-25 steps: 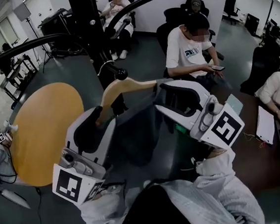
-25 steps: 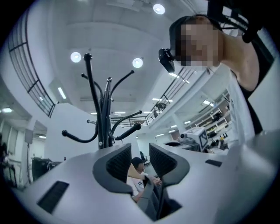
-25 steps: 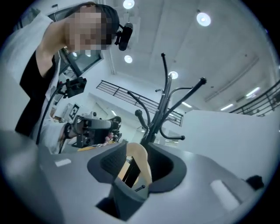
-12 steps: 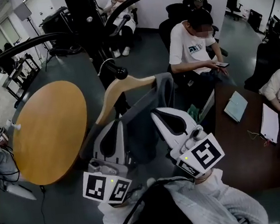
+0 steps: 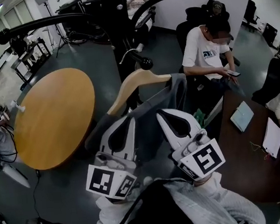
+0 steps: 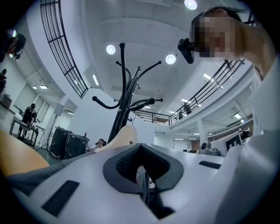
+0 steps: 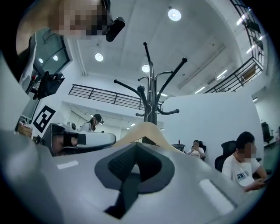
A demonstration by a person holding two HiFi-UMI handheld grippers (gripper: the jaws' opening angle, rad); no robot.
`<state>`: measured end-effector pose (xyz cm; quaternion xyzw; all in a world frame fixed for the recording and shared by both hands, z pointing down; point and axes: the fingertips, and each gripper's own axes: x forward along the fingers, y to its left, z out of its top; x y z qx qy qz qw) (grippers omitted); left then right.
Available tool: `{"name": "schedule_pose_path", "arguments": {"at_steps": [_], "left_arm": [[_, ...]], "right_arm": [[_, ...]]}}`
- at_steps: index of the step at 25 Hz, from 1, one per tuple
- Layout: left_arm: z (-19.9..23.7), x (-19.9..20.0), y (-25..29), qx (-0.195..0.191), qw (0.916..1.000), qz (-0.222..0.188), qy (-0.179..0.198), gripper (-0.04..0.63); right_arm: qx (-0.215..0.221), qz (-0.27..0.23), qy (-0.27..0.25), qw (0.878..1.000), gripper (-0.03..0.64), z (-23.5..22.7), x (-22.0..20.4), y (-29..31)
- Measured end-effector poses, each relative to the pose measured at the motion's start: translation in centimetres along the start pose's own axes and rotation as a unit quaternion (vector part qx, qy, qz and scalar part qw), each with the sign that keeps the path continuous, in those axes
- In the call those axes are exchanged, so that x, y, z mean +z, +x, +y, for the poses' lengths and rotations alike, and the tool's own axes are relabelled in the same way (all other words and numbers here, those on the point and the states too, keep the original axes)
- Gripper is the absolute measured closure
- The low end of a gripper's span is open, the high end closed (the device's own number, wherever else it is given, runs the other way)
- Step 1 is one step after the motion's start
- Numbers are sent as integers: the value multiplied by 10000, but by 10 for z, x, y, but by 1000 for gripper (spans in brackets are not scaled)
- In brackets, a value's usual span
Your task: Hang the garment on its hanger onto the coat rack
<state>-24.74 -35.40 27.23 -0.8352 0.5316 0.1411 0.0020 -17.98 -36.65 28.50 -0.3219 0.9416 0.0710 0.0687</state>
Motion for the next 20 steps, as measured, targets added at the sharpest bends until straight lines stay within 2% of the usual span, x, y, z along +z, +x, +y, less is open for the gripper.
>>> {"name": "schedule_pose_path", "arguments": {"at_steps": [11, 20], "left_arm": [[-9, -10, 8, -126, 9997, 149, 138, 591], [-7, -14, 6, -31, 9998, 140, 158, 591]], "right_arm": [[-24, 103, 38, 9999, 617, -8, -7, -2], [-214, 179, -6, 9996, 617, -22, -15, -7]]}}
